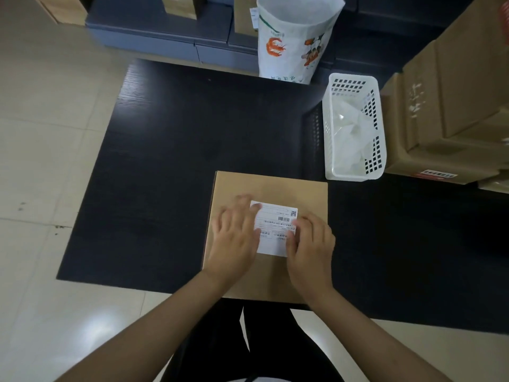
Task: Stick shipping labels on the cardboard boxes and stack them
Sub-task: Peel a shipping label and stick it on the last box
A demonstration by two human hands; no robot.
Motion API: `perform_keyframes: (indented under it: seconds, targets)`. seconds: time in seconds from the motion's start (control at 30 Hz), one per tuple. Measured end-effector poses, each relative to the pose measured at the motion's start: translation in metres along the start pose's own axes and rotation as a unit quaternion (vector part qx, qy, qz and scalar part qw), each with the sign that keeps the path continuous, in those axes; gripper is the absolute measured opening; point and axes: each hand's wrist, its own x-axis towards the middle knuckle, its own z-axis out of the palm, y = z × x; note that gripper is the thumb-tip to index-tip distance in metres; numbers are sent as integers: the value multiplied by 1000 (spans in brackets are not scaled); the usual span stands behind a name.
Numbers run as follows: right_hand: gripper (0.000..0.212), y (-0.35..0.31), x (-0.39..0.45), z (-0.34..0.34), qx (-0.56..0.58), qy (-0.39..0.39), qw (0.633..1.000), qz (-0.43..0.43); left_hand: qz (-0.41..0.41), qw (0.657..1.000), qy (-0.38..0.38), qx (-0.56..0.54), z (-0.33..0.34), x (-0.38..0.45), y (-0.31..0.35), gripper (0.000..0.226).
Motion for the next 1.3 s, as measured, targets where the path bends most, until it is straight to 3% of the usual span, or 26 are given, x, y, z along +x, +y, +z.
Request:
perform_keyframes:
  seconds: [0.1,0.2,0.33,0.4,0.53,0.67,0.73,0.8,0.87,1.0,1.17,1.23,1.3]
  targets:
    - [49,-9,9,12,-20,-78,993,-84,130,986,-98,44,9,8,-5,51]
    - [62,-6,14,20,-93,-170,976,-102,137,974,-167,73,20,9,-23,54]
    - [65,-2,13,23,-117,-186,971,-96,140,971,-168,91,20,7,-24,56]
    - [67,-2,11,22,-131,-173,973,-82,103,979,-148,93,19,5,-23,57]
    - [71,0,6,21,-150,-125,981,7,-48,989,-109,84,15,-5,-35,60]
    - [69,3,8,17,-98,-106,989,14,-66,992,-94,56,10,-4,-34,63]
    - [68,8,4,13,-75,-116,988,-62,16,993,-111,48,5,-8,-34,62]
    - [70,16,-5,12,-98,-141,963,-208,171,973,-143,53,4,-17,-35,62]
    - [72,19,-11,14,-128,-174,942,-258,233,955,-170,60,7,-23,-35,64]
    - [70,15,-14,12,-146,-176,953,-198,187,965,-171,68,10,-26,-32,64]
    - [73,16,-22,7,-142,-135,981,-2,-23,991,-112,67,10,-36,-34,65]
    - [73,16,-21,4,-125,-134,983,-8,-33,993,-102,55,8,-35,-33,67]
    - [70,20,-24,2,-95,-165,973,-126,78,989,-124,32,7,-38,-36,65]
